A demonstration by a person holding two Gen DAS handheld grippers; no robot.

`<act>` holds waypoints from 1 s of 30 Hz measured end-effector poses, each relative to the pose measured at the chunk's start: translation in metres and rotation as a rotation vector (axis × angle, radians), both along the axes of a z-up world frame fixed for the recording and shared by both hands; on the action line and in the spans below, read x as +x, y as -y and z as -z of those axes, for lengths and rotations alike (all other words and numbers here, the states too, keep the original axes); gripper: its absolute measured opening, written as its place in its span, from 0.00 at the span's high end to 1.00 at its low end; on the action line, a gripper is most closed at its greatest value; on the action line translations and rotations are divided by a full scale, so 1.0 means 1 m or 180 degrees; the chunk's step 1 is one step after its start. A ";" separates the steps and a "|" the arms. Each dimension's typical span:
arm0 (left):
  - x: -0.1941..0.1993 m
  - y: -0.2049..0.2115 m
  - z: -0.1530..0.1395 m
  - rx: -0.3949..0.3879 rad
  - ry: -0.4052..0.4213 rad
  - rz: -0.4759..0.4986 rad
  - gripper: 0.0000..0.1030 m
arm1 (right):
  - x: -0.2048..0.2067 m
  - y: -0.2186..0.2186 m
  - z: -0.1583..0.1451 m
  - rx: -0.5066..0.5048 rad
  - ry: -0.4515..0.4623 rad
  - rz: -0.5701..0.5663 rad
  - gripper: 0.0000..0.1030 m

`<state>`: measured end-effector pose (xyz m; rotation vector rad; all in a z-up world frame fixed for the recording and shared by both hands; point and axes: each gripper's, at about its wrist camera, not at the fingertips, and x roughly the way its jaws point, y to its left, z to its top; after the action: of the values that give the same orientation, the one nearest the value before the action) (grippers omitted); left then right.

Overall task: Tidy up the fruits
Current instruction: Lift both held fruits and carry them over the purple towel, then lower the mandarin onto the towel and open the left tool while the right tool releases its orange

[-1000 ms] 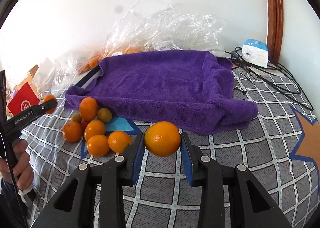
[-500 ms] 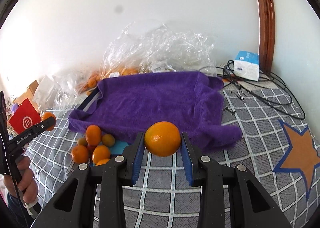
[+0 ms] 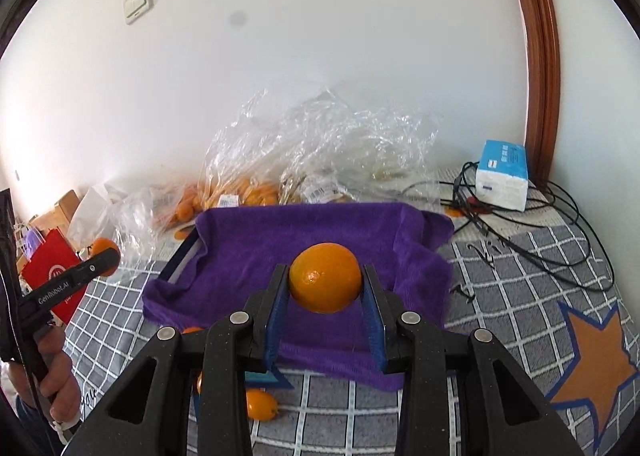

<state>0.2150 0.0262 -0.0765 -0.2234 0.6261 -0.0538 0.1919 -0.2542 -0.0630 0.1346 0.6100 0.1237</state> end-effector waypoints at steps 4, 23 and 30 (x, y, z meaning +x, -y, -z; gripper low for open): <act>0.019 0.002 0.005 -0.0002 -0.0062 0.0004 0.61 | 0.017 0.000 -0.003 -0.0002 0.0015 -0.0003 0.66; 0.096 0.017 0.037 -0.0011 -0.0341 0.0109 0.61 | 0.093 -0.001 0.035 -0.0055 -0.0233 0.0007 0.66; 0.108 0.023 0.057 0.0039 -0.0532 0.0193 0.61 | 0.108 -0.008 0.063 -0.0163 -0.0440 -0.0022 0.66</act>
<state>0.3230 0.0037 -0.1330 -0.1983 0.7996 -0.0901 0.2994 -0.2461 -0.1263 0.0919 0.7508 0.1060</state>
